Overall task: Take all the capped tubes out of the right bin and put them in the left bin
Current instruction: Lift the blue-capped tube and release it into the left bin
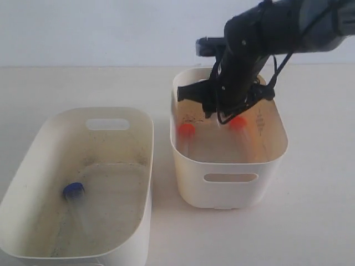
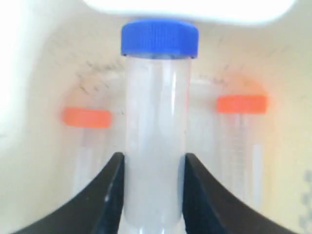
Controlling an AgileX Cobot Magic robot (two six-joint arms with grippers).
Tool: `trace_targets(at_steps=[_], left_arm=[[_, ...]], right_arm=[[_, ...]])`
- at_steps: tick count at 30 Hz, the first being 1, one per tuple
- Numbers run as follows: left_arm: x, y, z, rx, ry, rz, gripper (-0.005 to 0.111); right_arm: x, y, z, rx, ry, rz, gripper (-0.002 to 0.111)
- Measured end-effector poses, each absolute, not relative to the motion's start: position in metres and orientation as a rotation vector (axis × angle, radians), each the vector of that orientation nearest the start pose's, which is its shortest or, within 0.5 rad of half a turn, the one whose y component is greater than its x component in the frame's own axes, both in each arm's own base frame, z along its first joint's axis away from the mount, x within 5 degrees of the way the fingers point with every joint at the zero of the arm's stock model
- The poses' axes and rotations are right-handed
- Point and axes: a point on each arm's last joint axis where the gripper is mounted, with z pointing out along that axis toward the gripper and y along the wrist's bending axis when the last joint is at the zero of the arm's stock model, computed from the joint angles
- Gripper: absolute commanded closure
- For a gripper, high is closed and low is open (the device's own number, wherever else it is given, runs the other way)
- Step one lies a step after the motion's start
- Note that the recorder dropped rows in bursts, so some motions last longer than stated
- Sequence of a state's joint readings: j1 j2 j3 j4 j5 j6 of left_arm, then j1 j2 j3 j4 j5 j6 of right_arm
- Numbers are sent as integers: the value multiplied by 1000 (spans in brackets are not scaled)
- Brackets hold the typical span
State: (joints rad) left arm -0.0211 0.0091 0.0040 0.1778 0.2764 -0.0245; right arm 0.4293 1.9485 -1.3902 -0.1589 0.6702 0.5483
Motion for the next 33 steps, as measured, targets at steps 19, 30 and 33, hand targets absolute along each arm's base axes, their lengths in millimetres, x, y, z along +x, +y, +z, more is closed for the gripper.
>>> trace_targets(at_steps=[19, 30, 33], left_arm=[[56, 3, 187, 114, 1767, 134, 102], [56, 3, 187, 114, 1767, 134, 102], [56, 3, 187, 114, 1767, 134, 102]], right_arm=[[297, 198, 328, -280, 2542, 893, 109], [251, 285, 297, -673, 2536, 922, 63], [257, 291, 275, -669, 2589, 890, 44]])
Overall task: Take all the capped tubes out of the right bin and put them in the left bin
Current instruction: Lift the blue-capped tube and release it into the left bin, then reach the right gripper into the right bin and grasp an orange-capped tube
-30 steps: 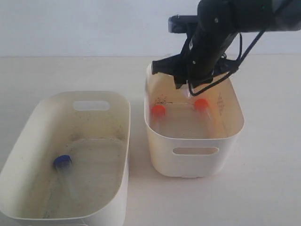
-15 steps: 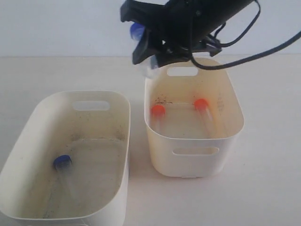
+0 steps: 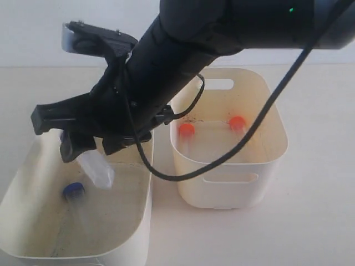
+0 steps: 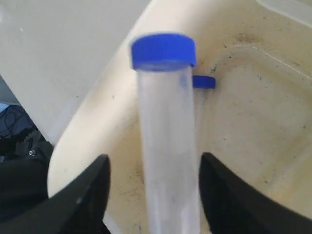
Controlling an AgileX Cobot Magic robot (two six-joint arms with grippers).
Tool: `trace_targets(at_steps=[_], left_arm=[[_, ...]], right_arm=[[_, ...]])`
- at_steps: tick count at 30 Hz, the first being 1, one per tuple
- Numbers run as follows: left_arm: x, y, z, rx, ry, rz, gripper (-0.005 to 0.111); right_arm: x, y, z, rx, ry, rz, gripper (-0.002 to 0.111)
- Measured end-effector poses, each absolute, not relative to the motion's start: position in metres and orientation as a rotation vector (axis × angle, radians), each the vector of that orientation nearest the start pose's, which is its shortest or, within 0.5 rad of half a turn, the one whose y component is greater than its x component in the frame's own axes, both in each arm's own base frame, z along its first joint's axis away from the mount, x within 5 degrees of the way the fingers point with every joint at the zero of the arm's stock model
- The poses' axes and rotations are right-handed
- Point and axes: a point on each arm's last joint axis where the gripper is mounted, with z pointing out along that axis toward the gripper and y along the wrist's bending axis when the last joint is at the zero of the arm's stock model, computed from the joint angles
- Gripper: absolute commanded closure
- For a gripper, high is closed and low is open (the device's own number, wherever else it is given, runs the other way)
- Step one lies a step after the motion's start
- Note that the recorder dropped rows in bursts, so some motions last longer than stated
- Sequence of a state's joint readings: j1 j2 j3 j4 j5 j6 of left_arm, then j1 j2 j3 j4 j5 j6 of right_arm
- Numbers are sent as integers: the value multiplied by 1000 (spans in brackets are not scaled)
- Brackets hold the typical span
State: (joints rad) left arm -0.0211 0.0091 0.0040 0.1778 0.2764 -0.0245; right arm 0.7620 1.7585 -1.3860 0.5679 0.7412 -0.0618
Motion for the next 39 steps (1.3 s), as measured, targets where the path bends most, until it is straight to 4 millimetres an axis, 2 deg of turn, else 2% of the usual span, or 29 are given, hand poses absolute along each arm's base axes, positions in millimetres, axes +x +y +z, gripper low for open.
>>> trace_targets(at_steps=[2, 4, 7, 8, 10, 13, 15, 19, 28, 31, 35, 37, 38, 39], left_arm=[[56, 3, 187, 114, 1767, 134, 102], [56, 3, 187, 114, 1767, 134, 102], [56, 3, 187, 114, 1767, 134, 102], [56, 3, 187, 114, 1767, 134, 102], [56, 3, 187, 114, 1767, 134, 102], [56, 3, 187, 114, 1767, 134, 102], [56, 3, 187, 114, 1767, 134, 102], [56, 3, 187, 114, 1767, 134, 102], [56, 3, 187, 114, 1767, 134, 102], [56, 3, 187, 114, 1767, 134, 102], [56, 3, 187, 114, 1767, 134, 102], [56, 3, 187, 114, 1767, 134, 102], [56, 3, 187, 114, 1767, 134, 102], [56, 3, 187, 114, 1767, 134, 102]], right_arm=[[260, 293, 268, -674, 2597, 869, 64], [264, 289, 270, -652, 2589, 869, 83], [282, 261, 287, -540, 2555, 861, 108], [294, 240, 297, -459, 2530, 847, 108], [314, 204, 304, -325, 2519, 813, 108], [330, 174, 302, -221, 2539, 775, 108], [338, 163, 297, -176, 2556, 761, 108], [350, 156, 281, -116, 2599, 767, 108], [367, 165, 230, -32, 2723, 817, 108], [371, 164, 222, 3, 2733, 859, 108], [381, 150, 213, 98, 2735, 976, 107], [382, 150, 205, 100, 2754, 990, 93], [382, 151, 203, 101, 2761, 993, 79], [383, 151, 199, 100, 2770, 990, 72]])
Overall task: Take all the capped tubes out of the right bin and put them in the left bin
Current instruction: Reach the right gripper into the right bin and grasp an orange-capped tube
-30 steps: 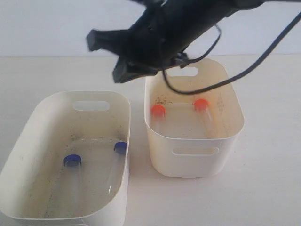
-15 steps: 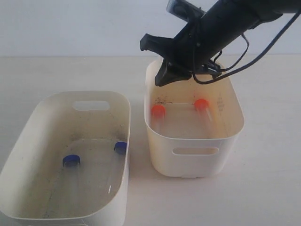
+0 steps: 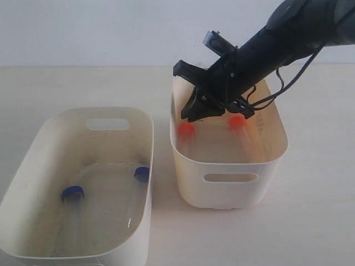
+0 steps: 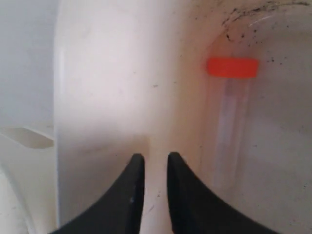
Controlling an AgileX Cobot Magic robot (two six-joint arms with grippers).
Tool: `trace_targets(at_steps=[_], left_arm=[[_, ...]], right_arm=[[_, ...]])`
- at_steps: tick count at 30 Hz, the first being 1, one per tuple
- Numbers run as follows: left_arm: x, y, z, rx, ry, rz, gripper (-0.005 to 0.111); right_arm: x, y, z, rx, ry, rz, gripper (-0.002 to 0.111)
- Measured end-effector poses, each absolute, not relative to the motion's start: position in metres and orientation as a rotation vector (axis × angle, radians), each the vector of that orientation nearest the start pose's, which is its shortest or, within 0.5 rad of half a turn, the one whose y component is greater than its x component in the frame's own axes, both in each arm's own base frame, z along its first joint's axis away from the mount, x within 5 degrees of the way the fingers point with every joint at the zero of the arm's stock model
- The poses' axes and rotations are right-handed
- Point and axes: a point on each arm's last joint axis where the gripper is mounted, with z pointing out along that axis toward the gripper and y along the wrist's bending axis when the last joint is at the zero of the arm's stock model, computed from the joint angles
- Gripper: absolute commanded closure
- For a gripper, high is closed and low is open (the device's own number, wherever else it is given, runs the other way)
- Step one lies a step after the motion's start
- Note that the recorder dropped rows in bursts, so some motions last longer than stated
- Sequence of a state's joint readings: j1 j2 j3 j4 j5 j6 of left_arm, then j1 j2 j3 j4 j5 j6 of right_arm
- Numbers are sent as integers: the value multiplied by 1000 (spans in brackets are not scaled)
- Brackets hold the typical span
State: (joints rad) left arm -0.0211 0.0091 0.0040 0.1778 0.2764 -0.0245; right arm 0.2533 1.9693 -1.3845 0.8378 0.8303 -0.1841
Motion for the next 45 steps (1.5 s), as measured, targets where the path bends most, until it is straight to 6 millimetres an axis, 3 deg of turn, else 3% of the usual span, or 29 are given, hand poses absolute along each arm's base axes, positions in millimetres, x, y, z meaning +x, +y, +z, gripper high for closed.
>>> trace_targets(at_steps=[1, 2, 25, 34, 39, 45], left_arm=[[56, 3, 187, 114, 1767, 134, 102], [56, 3, 187, 114, 1767, 134, 102], [56, 3, 187, 114, 1767, 134, 102], [56, 3, 187, 114, 1767, 134, 102], [56, 3, 187, 114, 1767, 134, 102], [56, 3, 187, 114, 1767, 134, 102]], right_arm=[[383, 151, 197, 98, 2774, 990, 62], [384, 151, 194, 94, 2781, 989, 60], [388, 150, 134, 85, 2937, 910, 61], [389, 146, 130, 53, 2948, 822, 59], [390, 143, 128, 41, 2954, 774, 32], [389, 144, 129, 47, 2953, 784, 42]])
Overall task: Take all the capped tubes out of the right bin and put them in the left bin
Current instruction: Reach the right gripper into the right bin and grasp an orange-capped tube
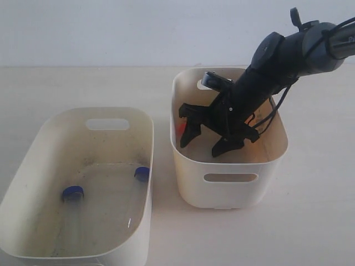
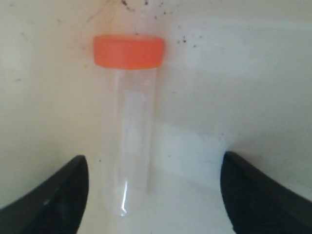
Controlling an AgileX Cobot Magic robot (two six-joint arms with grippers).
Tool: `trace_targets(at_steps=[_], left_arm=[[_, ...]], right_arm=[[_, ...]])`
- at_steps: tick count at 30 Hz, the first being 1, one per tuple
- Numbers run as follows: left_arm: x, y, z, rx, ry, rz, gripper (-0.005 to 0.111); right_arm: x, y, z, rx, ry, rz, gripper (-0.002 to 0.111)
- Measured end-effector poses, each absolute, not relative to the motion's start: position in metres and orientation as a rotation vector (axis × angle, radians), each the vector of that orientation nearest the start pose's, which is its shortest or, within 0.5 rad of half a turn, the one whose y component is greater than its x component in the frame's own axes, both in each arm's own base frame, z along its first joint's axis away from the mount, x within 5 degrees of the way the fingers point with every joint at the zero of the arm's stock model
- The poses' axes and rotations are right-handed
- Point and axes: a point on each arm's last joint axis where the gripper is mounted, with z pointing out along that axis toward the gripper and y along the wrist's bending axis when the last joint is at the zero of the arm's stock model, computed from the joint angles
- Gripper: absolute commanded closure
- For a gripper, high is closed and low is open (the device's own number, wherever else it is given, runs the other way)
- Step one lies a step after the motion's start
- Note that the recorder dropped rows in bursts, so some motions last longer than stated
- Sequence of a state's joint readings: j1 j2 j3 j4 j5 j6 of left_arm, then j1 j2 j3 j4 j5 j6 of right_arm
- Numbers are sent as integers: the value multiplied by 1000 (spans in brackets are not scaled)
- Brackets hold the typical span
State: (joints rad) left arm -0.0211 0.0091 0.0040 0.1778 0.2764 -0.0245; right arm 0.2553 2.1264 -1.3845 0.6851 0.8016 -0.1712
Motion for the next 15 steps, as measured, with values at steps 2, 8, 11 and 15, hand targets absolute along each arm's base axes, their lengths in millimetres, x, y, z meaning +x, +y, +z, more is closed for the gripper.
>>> trace_targets(at_steps=[2, 8, 11, 15], left_arm=[[56, 3, 187, 114, 1767, 134, 102], [56, 3, 187, 114, 1767, 134, 102], [56, 3, 187, 114, 1767, 134, 102], [56, 3, 187, 114, 1767, 134, 102]], right_arm=[[389, 144, 128, 43, 2954, 779, 42], [389, 146, 128, 37, 2952, 776, 42], [388, 151, 128, 17, 2949, 772, 40], [386, 157, 129, -15, 2939, 750, 30]])
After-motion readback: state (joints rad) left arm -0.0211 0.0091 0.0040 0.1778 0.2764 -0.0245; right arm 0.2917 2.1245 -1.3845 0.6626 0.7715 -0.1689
